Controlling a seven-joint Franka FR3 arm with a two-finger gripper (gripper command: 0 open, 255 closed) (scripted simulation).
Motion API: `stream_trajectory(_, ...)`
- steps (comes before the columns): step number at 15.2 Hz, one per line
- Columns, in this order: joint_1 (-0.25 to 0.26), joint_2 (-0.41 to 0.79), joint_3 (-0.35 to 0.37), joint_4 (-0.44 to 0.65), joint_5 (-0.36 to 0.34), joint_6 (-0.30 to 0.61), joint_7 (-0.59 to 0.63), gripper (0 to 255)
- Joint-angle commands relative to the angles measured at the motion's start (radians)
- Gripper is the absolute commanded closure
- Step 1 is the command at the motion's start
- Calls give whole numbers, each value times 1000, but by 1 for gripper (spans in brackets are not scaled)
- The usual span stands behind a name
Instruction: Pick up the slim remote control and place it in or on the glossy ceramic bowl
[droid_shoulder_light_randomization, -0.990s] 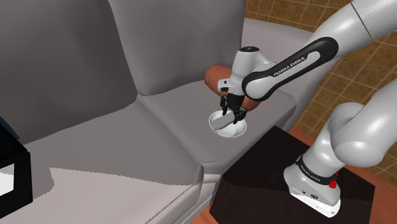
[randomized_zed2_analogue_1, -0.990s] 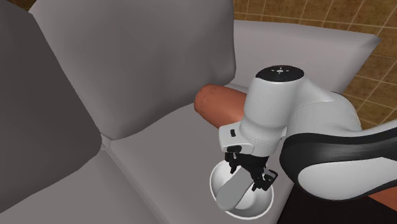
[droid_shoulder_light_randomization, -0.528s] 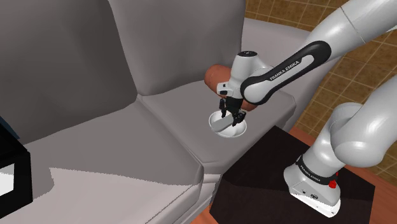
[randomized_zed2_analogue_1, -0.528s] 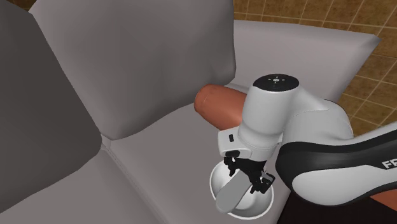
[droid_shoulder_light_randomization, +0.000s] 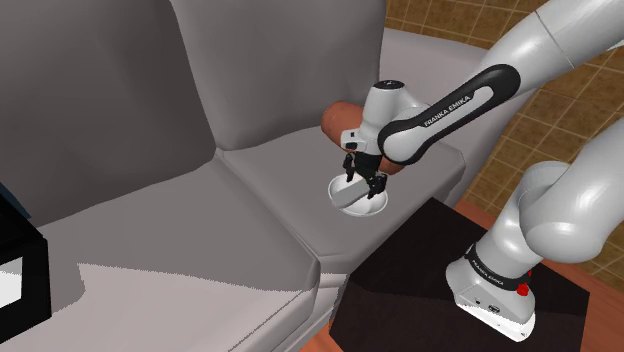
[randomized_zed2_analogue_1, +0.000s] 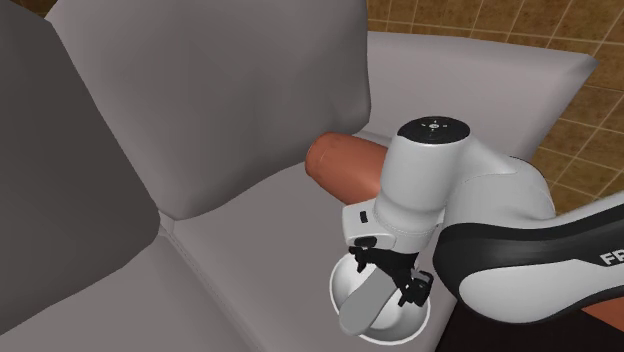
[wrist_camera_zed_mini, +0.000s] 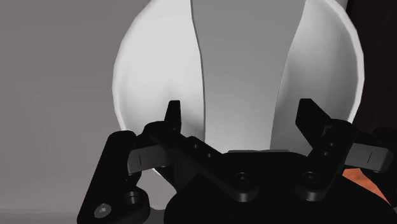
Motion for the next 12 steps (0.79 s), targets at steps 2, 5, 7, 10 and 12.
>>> stream_trajectory(2, 0, -35, 1, 9, -1, -43, 1, 0)
stream_trajectory(5, 0, -120, 4, 41, -2, -161, 2, 0)
stream_trajectory(7, 0, -121, 4, 41, -2, -161, 2, 0)
stream_trajectory(10, 0, -120, 4, 41, -2, -161, 2, 0)
stream_trajectory(12, 0, -120, 4, 41, -2, -161, 2, 0)
